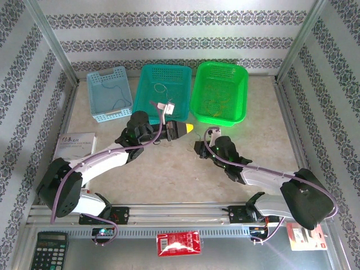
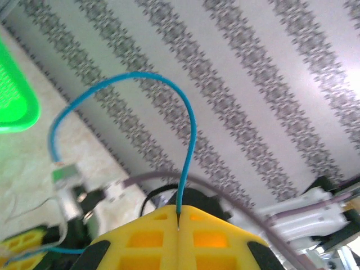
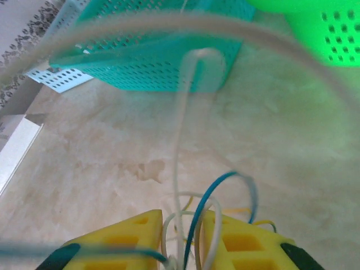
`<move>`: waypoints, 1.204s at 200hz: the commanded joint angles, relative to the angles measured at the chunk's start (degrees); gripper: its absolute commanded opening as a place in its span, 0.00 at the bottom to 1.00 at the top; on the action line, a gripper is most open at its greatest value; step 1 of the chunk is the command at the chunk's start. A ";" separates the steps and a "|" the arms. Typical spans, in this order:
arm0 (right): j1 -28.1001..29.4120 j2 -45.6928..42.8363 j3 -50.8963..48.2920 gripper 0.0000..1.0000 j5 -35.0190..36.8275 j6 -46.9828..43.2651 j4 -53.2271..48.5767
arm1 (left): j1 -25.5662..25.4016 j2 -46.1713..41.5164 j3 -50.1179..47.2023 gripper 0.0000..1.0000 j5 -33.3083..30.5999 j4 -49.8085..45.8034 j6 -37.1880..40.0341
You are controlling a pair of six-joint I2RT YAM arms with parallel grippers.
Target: Untangle the cables
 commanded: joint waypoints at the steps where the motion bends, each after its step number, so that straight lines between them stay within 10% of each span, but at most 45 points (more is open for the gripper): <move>1: 1.42 -1.59 -2.33 0.30 1.48 3.31 0.72 | 1.41 0.23 2.21 0.00 1.22 11.65 -6.77; 191: 6.60 -3.79 -6.73 0.30 6.51 7.19 -0.38 | 19.20 -7.61 31.32 0.00 -7.42 -21.22 6.80; 241: 6.60 -5.51 -4.99 0.48 3.14 6.49 -2.72 | 28.63 -6.57 35.88 0.00 -13.58 -34.50 15.22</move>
